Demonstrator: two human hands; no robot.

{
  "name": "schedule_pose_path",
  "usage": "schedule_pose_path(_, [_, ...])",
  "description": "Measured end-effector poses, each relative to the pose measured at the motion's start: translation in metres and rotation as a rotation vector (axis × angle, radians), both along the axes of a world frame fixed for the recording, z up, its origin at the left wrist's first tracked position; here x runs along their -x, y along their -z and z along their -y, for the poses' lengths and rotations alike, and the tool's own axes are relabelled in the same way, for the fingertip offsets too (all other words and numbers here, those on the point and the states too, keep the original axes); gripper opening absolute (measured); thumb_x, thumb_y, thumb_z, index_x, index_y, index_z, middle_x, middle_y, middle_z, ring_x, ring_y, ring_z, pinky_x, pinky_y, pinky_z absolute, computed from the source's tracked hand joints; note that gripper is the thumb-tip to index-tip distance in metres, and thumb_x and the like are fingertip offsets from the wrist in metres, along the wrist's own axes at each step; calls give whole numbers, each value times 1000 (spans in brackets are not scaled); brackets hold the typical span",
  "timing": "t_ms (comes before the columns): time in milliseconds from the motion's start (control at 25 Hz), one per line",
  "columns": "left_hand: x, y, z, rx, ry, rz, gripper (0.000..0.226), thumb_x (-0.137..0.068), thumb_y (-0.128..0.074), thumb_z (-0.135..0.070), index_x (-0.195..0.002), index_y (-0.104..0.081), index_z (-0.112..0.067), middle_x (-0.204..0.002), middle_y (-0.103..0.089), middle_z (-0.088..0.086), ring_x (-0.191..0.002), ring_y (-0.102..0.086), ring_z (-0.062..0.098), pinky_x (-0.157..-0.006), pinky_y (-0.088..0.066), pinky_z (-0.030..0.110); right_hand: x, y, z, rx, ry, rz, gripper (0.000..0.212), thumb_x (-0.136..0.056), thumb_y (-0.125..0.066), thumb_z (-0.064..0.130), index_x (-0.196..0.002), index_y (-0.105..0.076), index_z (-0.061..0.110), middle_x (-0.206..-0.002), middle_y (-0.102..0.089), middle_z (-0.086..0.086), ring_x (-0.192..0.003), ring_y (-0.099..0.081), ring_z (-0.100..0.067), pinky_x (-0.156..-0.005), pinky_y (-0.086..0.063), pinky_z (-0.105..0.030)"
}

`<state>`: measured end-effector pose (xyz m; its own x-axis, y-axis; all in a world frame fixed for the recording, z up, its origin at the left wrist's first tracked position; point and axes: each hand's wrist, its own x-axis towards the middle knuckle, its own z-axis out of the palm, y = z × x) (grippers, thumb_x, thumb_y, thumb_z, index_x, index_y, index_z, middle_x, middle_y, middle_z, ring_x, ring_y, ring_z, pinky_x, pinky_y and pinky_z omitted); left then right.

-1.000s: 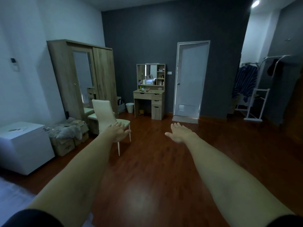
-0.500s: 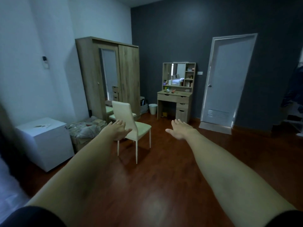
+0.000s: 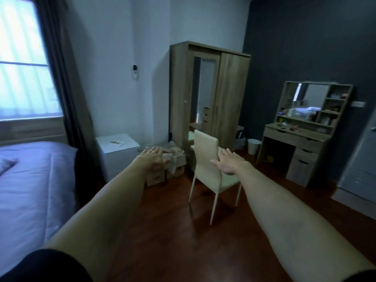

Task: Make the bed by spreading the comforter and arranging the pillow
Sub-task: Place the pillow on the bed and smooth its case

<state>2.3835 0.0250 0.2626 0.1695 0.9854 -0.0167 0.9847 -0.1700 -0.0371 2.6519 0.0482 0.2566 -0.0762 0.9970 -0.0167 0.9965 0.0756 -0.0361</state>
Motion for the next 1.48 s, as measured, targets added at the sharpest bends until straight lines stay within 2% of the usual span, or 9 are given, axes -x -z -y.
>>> schedule_pose_path(160, [67, 17, -76, 36, -145, 21, 70, -101, -18, -51, -154, -6, -7, -162, -2, 9, -150, 0, 20, -121, -3, 39, 62, 10, -98, -8, -141, 26, 74, -99, -27, 55, -153, -11, 7, -161, -9, -11, -149, -7, -24, -121, -13, -43])
schedule_pose_path(520, [250, 22, -265, 45, -332, 7, 71, -100, -19, -52, -153, -10, -5, -162, -3, 7, -150, 0, 19, -122, -4, 43, 256, 14, -333, 19, -321, -1, 75, -100, -24, 53, -153, -5, 4, -162, -2, -11, -150, -1, -23, -122, -8, -41])
schedule_pose_path(600, [285, 25, -296, 70, -357, 2, 71, -100, -19, -53, -152, -13, -5, -162, -7, 8, -150, -3, 20, -122, -5, 44, 295, 13, -369, 18, -360, 0, 74, -101, -25, 52, -153, -6, 3, -162, -4, -11, -150, -2, -23, -122, -9, -41])
schedule_pose_path(800, [368, 34, -360, 82, -473, 41, 70, -101, -20, -51, -153, -8, -6, -162, -2, 7, -150, 1, 18, -122, -3, 41, 397, 21, -468, 32, -488, 4, 74, -100, -27, 52, -153, -9, 3, -162, -6, -11, -150, -4, -23, -121, -9, -40])
schedule_pose_path(920, [424, 45, -404, 66, -555, 30, 70, -100, -19, -52, -153, -11, -7, -162, -5, 7, -150, -2, 19, -122, -6, 42, 459, 29, -534, 22, -557, 19, 75, -100, -27, 53, -153, -8, 4, -162, -5, -12, -150, -3, -24, -122, -8, -40])
schedule_pose_path(1120, [514, 51, -476, 84, -722, 63, 71, -101, -18, -51, -154, -6, -5, -162, 0, 9, -150, 2, 20, -121, -3, 39, 580, 32, -641, 41, -703, 31, 75, -100, -24, 54, -154, -3, 6, -162, 1, -10, -150, 1, -22, -122, -5, -39])
schedule_pose_path(1280, [591, 45, -513, 77, -865, 74, 71, -101, -17, -51, -154, -5, -6, -162, 1, 7, -150, 2, 17, -122, -3, 39, 687, 26, -702, 21, -845, 58, 74, -101, -24, 52, -153, -3, 4, -162, 0, -11, -150, 0, -22, -122, -5, -38])
schedule_pose_path(1480, [676, 57, -517, 104, -1054, 100, 70, -101, -18, -52, -154, -7, -7, -162, -1, 5, -150, 1, 16, -122, -3, 37, 807, 36, -733, 20, -1024, 90, 73, -101, -24, 51, -153, -5, 3, -162, -3, -11, -150, -2, -21, -122, -6, -37])
